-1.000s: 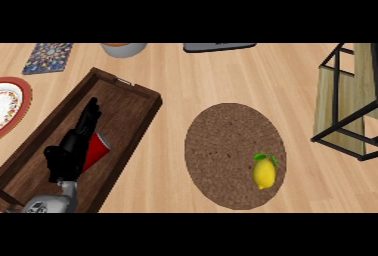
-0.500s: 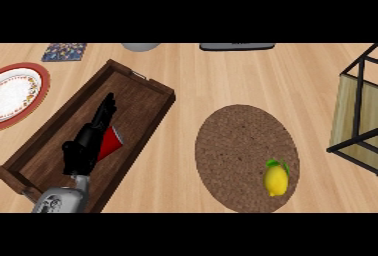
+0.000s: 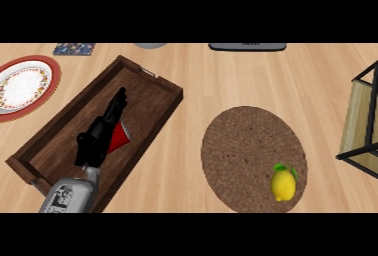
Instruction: Pick the bell pepper from the placemat and place it in the tiered shelf
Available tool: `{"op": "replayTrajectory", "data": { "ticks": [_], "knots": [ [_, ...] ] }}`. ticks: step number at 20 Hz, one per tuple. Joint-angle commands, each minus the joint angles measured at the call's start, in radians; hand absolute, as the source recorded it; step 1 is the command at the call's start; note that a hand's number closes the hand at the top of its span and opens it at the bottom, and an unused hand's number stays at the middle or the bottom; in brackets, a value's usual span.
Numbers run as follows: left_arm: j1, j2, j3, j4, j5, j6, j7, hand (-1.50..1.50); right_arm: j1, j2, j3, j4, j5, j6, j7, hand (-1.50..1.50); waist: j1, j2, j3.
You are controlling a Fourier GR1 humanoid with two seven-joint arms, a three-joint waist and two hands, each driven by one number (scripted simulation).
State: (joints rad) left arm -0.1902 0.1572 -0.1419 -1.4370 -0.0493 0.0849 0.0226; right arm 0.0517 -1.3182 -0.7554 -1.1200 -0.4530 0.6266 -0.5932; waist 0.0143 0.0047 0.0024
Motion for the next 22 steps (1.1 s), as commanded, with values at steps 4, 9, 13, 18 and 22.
{"op": "replayTrajectory", "data": {
  "ticks": [4,9,13,18,22],
  "knots": [
    [-0.037,-0.008,-0.002,0.022,-0.015,-0.007,0.018,0.0,-0.113,0.004,0.117,0.045,0.057,0.034,-0.179,1.5,0.018,0.004,0.0],
    [-0.018,0.004,0.014,-0.016,-0.001,-0.025,0.026,0.0,-0.206,0.049,0.195,0.04,0.149,-0.14,-0.242,1.5,0.024,0.002,-0.001],
    [-0.037,-0.046,-0.002,0.084,-0.043,0.016,-0.061,0.0,-0.291,0.086,0.279,0.038,0.166,-0.172,-0.283,1.5,0.023,0.007,-0.002],
    [0.023,-0.017,-0.002,0.017,-0.014,-0.033,-0.041,0.0,-0.379,0.15,0.34,0.099,0.015,-0.022,-0.119,1.5,0.035,0.002,-0.003],
    [0.005,-0.026,-0.004,-0.02,-0.034,-0.008,0.032,0.0,-0.439,0.166,0.366,0.143,0.001,0.004,-0.088,1.5,0.008,-0.003,-0.002]
  ]
}}
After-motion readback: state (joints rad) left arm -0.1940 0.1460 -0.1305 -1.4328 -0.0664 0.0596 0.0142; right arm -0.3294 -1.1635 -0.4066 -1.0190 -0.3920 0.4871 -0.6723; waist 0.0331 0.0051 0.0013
